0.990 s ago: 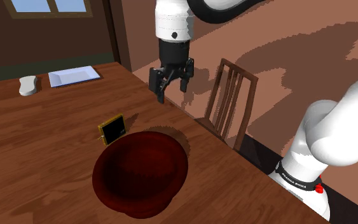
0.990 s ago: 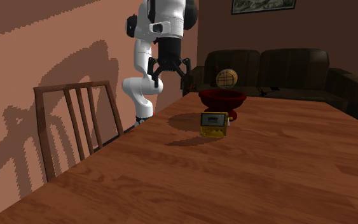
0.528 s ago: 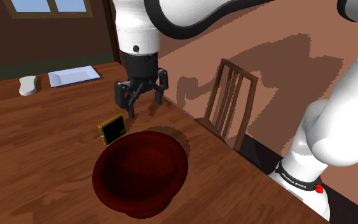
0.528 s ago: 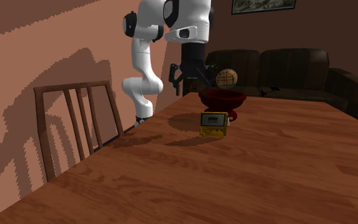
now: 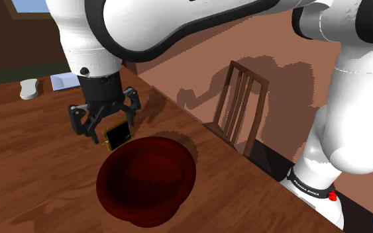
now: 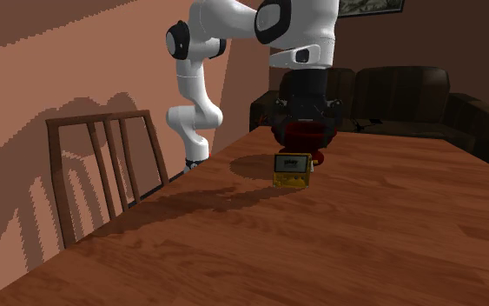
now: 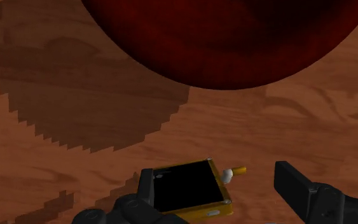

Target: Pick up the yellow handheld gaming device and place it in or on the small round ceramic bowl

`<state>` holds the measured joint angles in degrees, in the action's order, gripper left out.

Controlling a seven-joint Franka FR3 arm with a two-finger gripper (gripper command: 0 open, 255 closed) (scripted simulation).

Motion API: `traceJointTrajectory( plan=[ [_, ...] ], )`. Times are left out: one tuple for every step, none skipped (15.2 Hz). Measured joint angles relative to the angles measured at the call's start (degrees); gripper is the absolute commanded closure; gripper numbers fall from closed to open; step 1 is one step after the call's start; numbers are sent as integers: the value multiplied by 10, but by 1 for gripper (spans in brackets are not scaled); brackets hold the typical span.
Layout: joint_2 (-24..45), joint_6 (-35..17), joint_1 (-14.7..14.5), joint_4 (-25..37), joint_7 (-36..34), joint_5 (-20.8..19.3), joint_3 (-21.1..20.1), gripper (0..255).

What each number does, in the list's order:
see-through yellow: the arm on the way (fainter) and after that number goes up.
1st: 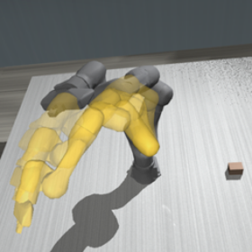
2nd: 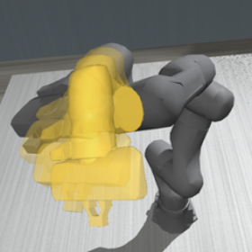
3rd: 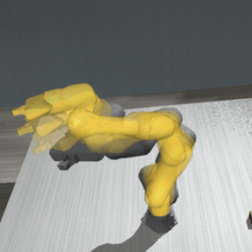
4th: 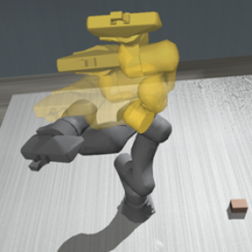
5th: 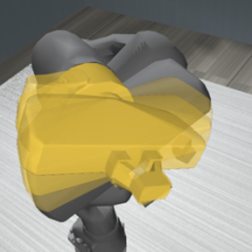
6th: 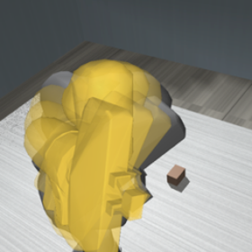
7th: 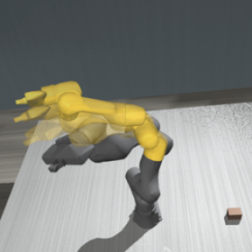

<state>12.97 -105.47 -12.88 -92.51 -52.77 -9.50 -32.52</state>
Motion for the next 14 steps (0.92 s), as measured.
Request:
traceJointTrajectory(
  plan=[
    [26,5,-11,27,-10,-14,0,0],
    [43,7,-19,43,-18,-23,0,0],
    [52,3,-23,47,-22,-28,1,0],
    [54,-3,-23,43,-23,-29,1,0],
    [57,-9,-23,40,-24,-31,2,0],
    [60,-16,-23,35,-25,-32,3,0],
    [64,-22,-24,32,-27,-35,4,0],
    [63,-29,-24,25,-27,-35,4,0],
    [65,-34,-24,22,-28,-36,4,0],
    [64,-38,-23,17,-28,-36,4,0],
    [65,-39,-23,16,-28,-36,5,0],
    [65,-40,-23,15,-28,-36,5,0],
    [65,-41,-23,14,-28,-36,5,0],
    [65,-41,-22,14,-28,-36,5,0]
  ],
)
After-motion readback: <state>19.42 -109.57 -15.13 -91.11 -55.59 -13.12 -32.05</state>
